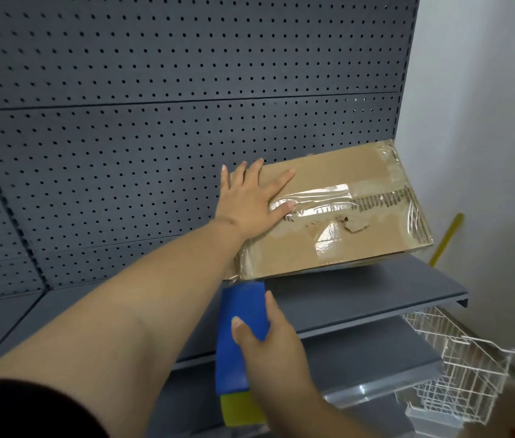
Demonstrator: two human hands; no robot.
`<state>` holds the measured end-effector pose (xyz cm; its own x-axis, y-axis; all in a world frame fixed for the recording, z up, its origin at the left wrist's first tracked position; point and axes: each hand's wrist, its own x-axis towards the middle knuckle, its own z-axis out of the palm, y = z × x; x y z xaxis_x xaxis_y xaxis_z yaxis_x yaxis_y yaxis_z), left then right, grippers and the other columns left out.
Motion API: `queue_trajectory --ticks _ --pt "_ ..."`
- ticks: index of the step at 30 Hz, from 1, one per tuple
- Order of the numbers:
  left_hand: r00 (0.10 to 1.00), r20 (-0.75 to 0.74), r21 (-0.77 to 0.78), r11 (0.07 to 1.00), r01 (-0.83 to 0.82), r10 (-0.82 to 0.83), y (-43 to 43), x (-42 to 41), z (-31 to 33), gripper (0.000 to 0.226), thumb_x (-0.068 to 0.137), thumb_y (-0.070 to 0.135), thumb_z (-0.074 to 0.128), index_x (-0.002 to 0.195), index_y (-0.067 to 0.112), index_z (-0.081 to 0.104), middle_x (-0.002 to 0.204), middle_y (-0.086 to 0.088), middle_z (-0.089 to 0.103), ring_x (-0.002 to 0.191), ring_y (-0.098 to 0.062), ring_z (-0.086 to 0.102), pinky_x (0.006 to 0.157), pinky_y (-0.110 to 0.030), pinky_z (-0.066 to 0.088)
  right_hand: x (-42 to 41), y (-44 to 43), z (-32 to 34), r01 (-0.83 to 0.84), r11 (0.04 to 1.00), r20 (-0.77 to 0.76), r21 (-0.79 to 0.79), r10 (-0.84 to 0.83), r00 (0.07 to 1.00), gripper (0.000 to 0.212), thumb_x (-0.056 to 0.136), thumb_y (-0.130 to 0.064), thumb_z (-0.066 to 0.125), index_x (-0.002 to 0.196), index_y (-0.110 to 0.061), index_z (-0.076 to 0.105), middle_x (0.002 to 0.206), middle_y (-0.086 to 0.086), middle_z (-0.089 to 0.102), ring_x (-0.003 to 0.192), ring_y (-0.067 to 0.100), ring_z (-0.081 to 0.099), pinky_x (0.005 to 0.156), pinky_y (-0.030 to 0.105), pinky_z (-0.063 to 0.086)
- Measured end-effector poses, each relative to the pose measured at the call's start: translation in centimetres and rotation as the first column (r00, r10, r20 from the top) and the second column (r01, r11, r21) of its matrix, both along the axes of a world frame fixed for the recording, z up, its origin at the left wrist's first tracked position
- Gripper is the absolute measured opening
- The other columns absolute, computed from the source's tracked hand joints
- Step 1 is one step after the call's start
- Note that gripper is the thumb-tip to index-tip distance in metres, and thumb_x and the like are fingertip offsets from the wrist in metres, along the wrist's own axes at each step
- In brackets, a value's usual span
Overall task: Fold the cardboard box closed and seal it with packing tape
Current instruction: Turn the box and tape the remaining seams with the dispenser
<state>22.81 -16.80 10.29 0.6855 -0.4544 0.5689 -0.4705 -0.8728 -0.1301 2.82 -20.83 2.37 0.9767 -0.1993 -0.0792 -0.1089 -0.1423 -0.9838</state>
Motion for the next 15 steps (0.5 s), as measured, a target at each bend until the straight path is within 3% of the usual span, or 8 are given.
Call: queue_trajectory --ticks 4,7,9,12,15 --pt "1.0 -0.004 -0.01 1.0 0.001 -0.001 0.2 -0.1 0.0 0.061 0.084 0.074 0.017 0.14 0.055 0.005 0.155 -0.008 0.011 0.142 -0.035 0.005 0.113 -0.058 -0.006 -0.6 0.1 -1.7 -0.003 1.0 -0.041 -0.018 0.002 0.999 0.068 0.089 -0.033 0.06 0.147 -0.023 0.027 0.141 -0.002 0.047 0.118 0.012 0.051 0.097 0.022 0.041" --pt "1.0 0.013 -0.012 1.0 -0.006 0.006 0.3 0.0 0.1 0.06 0.084 0.073 0.017 0.14 0.056 0.005 0.155 -0.008 0.013 0.142 -0.035 0.006 0.113 -0.058 -0.007 -2.0 1.4 -2.4 -0.075 0.994 -0.091 -0.084 0.068 0.994 0.07 0.087 -0.039 0.058 0.148 -0.029 0.024 0.147 -0.008 0.041 0.131 0.01 0.042 0.106 0.02 0.031" --pt "1.0 0.018 -0.016 1.0 0.007 -0.007 0.2 0.1 0.3 0.06 0.084 0.073 0.017 0.14 0.056 0.005 0.154 -0.008 0.013 0.142 -0.035 0.007 0.112 -0.057 -0.007 -2.3 0.8 -2.0 -0.032 0.995 -0.071 -0.093 0.026 0.997 0.069 0.089 -0.039 0.057 0.148 -0.034 0.021 0.142 -0.009 0.046 0.125 0.009 0.047 0.099 0.017 0.036" --pt "1.0 0.015 -0.023 0.999 0.023 -0.023 -0.1 0.3 0.5 0.06 0.085 0.073 0.018 0.14 0.055 0.004 0.154 -0.008 0.013 0.142 -0.035 0.007 0.112 -0.057 -0.007 -1.7 -1.3 -0.6 0.003 0.999 0.029 -0.047 -0.002 1.0 0.065 0.086 -0.032 0.061 0.143 -0.04 0.031 0.119 -0.016 0.057 0.097 -0.001 0.054 0.072 0.006 0.043" --pt "1.0 -0.002 0.013 1.0 0.017 -0.017 0.6 0.2 -0.3 0.061 0.084 0.073 0.017 0.141 0.055 0.004 0.152 -0.009 0.016 0.14 -0.035 0.01 0.113 -0.057 -0.006 -1.9 -2.2 0.4 -0.011 1.0 0.136 -0.015 0.013 0.991 0.06 0.082 -0.025 0.064 0.134 -0.047 0.043 0.104 -0.03 0.06 0.087 -0.012 0.058 0.065 0.003 0.044"
